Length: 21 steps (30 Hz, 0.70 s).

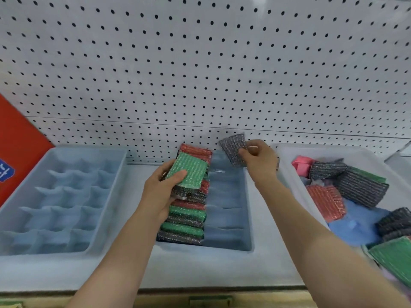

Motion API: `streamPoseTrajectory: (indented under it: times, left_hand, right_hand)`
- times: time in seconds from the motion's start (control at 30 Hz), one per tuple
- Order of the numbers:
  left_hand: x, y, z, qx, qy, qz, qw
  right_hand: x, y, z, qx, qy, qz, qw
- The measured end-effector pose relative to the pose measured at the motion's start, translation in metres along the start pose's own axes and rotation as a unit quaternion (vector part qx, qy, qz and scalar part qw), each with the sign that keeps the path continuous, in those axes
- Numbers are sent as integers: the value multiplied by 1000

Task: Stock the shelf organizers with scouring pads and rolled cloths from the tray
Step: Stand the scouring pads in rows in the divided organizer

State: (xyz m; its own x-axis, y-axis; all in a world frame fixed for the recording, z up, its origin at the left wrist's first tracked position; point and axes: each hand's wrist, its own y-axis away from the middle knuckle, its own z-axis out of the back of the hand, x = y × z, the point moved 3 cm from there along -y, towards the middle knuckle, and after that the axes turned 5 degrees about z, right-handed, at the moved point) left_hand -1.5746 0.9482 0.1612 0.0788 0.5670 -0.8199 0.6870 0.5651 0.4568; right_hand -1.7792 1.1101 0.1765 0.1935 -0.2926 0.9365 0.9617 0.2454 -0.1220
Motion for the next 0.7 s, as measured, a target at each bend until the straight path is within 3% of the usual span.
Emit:
streamPoseTrajectory:
  times: [0.1,0.23,0.43,0.53,0.6,0.7]
  left_hand:
    - [5,2,-1,-29,-1,-2,1000]
    - [13,19,0,-46,3,2,999]
    - [22,39,7,-61,24,10,998]
    - [19,40,7,-69,29,16,997]
    - [15,40,5,-68,35,9,997]
    - [10,38,-5,-49,38,-6,998]
  right_hand:
    - [-6,-9,-11,47,200,119,971]
    - [-5,-11,-37,113,441,220,863]
    - [-12,-1,-70,137,515,269,802]
    - [-18,8,-80,195,523,299,774]
    - [-16,2,-73,201,463,279,817]
    - [10,3,-49,152,250,186,938]
